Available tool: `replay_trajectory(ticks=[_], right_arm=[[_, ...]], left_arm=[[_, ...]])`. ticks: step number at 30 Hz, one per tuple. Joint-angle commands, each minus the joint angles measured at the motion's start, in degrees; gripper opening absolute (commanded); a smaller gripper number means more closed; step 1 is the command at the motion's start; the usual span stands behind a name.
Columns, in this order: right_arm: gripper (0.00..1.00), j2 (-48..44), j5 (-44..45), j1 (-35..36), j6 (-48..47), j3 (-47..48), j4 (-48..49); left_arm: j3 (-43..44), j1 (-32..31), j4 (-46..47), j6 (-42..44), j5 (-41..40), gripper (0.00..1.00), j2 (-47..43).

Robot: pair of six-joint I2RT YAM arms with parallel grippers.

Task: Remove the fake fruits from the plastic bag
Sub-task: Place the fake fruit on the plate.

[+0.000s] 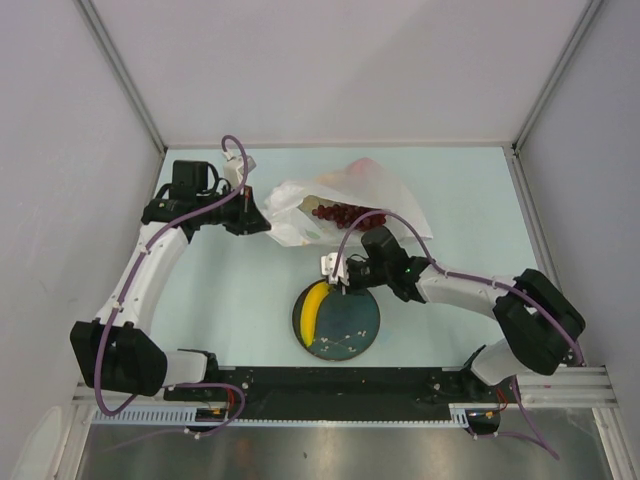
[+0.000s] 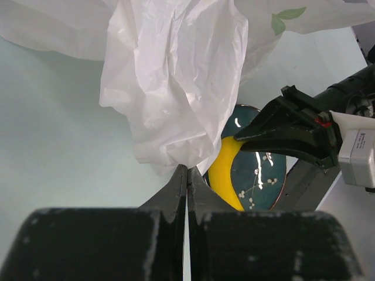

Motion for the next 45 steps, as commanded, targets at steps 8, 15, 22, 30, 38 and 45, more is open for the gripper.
replay_trajectory(ticks=[8,15,22,30,38,45], right_arm=[[0.02,7.9,1.7,1.1,-2.8,-0.1,9.0],[0.06,9.2,1.4,1.0,-5.9,-0.1,5.7],[0.36,9.1,3.2,2.2,-4.3,-0.1,6.5],[0.42,6.8,4.3,2.4,-5.4,-0.1,2.9],[0.46,-5.2,4.9,-0.1,-5.1,1.5,-4.2],[0.45,-6.9,8.2,-5.4,5.1,7.0,-2.9]], left_arm=[[-0.4,0.7,-1.4,2.6,-1.8,0.00,-1.3],[-1.0,0.7,-1.5,3.0,-2.1,0.00,-1.9],[-1.5,0.7,-1.4,2.9,-1.7,0.00,-1.8],[-1.4,0.7,-0.5,2.4,-0.9,0.00,-1.3],[0.1,0.7,-1.0,2.0,0.0,0.00,-1.6],[1.6,0.7,-1.1,2.4,2.6,0.00,-1.7]])
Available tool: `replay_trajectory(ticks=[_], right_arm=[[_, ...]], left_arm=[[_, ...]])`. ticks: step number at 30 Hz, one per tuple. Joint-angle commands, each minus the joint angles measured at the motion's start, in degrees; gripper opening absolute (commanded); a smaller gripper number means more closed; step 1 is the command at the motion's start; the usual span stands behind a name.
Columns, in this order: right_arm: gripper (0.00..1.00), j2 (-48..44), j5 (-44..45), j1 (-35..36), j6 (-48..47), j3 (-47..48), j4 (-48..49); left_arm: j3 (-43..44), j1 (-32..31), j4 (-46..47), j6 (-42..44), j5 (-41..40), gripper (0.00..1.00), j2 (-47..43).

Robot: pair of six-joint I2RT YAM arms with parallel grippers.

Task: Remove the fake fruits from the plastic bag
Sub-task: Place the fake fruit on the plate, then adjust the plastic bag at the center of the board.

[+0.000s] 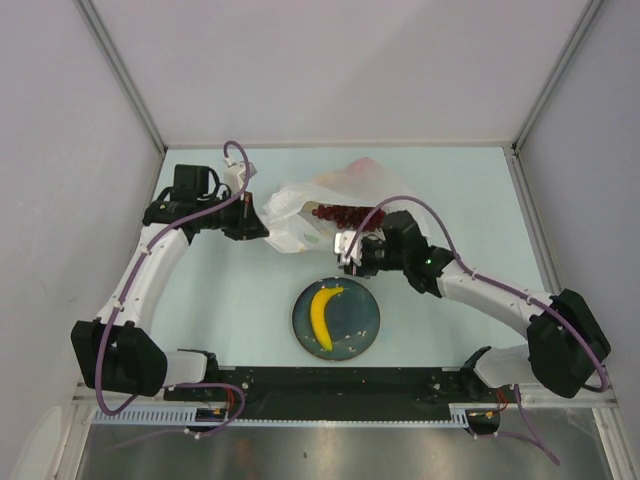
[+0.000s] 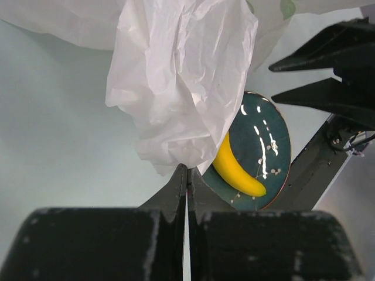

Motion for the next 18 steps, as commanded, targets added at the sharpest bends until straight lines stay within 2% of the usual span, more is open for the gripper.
replay_trajectory(ticks=[1,6,9,13,15,18], right_arm=[[0.45,2.5,4.4,-2.3,8.5,5.8,2.9],[0.39,15.1,12.3,-4.1,15.5,15.9,7.6],[0.32,22.6,14.7,-5.3,17.1,23.0,8.0],[0.27,32.3,21.0,-6.1,19.4,32.0,9.1],[0.25,35.5,26.7,-7.2,21.2,36.0,10.5],[0.24,36.9,33.7,-7.3,20.1,36.1,14.7]], left_arm=[[3.7,0.3,0.7,1.0,4.3,0.00,-0.7],[10.2,0.3,-2.0,2.5,8.2,0.00,2.3],[13.1,0.2,-2.4,2.3,9.6,0.00,3.0],[15.8,-0.2,-2.7,1.4,13.8,0.00,3.0],[15.8,-0.8,-3.3,1.8,14.3,0.00,2.7],[14.8,-0.9,-4.5,3.4,14.6,0.00,0.8]])
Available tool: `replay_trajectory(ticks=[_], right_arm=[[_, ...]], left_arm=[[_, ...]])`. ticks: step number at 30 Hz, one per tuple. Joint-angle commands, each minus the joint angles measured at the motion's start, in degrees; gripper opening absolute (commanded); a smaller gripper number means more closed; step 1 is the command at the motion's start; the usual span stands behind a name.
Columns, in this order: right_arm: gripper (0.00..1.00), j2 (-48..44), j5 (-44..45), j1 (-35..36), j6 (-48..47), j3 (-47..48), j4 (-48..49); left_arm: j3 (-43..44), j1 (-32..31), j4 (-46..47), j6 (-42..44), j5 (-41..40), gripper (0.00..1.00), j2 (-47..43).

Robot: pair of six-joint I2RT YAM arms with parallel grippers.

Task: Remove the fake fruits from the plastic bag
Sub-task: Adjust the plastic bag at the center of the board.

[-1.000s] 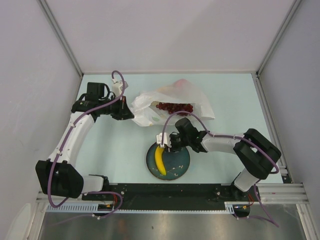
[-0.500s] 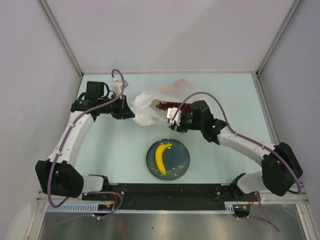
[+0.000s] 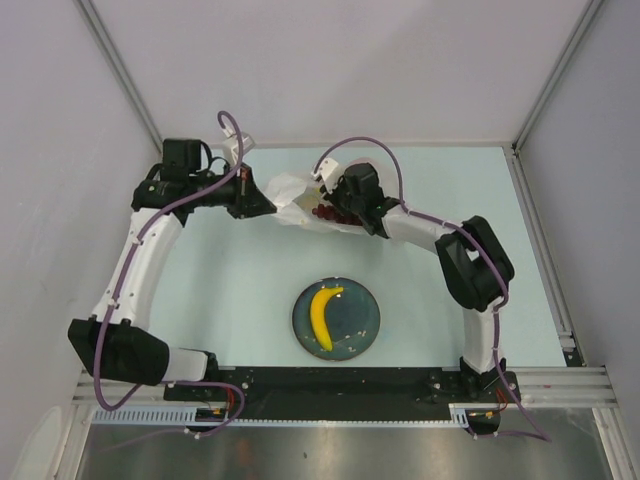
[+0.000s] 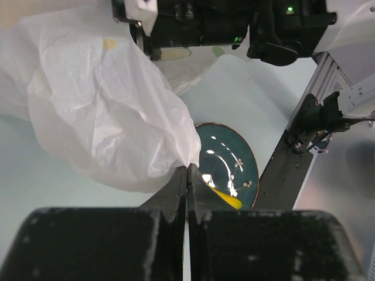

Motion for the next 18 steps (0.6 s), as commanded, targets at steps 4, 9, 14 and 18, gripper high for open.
replay_trajectory(ticks=[4,9,14,18], right_arm=[[0.27,-3.0,14.4,-0.2,3.6,-0.1,6.1],[0.29,-3.9,14.6,-0.6,3.3,-2.2,7.4],[0.55,-0.4,21.5,-1.5,1.8,-1.8,14.1],[0.62,1.6,23.1,-2.5,5.0,-1.4,13.1]], left_arm=[[-0.3,-0.6,1.0,2.2,4.5,0.00,-9.4],[-0.2,-1.1,-1.8,3.2,3.8,0.00,-11.4],[-5.9,-1.2,-0.4,4.1,1.7,0.00,-11.2],[-6.9,-1.1,0.4,4.0,1.3,0.00,-10.7]])
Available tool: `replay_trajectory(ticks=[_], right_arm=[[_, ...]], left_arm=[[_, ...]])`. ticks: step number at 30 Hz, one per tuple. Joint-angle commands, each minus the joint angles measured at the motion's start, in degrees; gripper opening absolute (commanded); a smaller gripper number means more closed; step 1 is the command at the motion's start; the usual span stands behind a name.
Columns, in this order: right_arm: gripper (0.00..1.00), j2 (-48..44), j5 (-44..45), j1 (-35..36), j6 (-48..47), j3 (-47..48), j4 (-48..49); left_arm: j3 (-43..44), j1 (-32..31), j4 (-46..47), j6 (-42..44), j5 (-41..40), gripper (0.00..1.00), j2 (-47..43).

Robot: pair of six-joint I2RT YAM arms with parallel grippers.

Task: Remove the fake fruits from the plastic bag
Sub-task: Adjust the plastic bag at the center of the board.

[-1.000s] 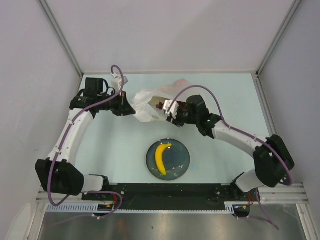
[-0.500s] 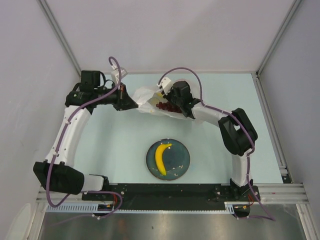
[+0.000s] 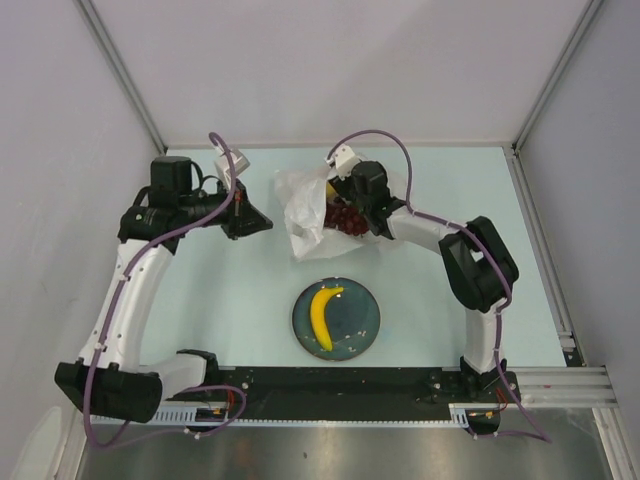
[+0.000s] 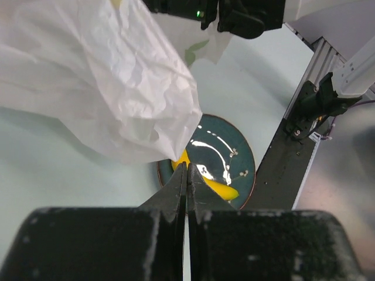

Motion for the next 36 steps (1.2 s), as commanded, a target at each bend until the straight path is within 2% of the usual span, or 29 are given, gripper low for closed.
replay_trajectory(ticks=[1,7,11,15,17,23,28,31,36], right_arm=[[0.62,2.4,4.3,-1.2,3.3,0.8,2.1],[0.54,4.6,4.2,-1.7,5.1,1.2,0.7],[0.53,6.4,4.4,-2.0,7.1,2.8,-0.8],[0.54,8.4,4.5,-3.4,13.2,6.5,-6.8],[0.55,9.9,4.8,-4.0,18.5,9.1,-8.9],[0.62,14.9,1.0,-6.5,28.3,18.0,-17.0],[0.66,20.0,0.9,-7.6,30.1,25.3,-22.4],[0.63,24.1,2.2,-8.4,32.5,30.6,-25.5],[0.60,31.6,-1.0,-9.9,33.4,41.6,-30.3]], left_arm=[[-0.9,-0.3,1.2,1.6,0.2,0.01,1.4],[0.0,-0.3,2.2,-0.1,2.0,0.00,4.2],[1.7,-0.3,2.3,-0.8,2.3,0.00,7.2],[3.7,-0.3,2.0,-1.1,2.2,0.12,9.5],[4.0,-0.4,2.1,-1.3,2.1,0.21,10.0],[3.3,-0.4,1.5,-1.2,1.4,0.29,10.6],[4.4,-0.4,0.3,-0.1,-0.2,0.30,11.5],[5.1,-0.3,-0.8,0.6,-1.2,0.30,12.0],[5.8,-0.3,-2.1,2.0,-2.7,0.30,12.3]])
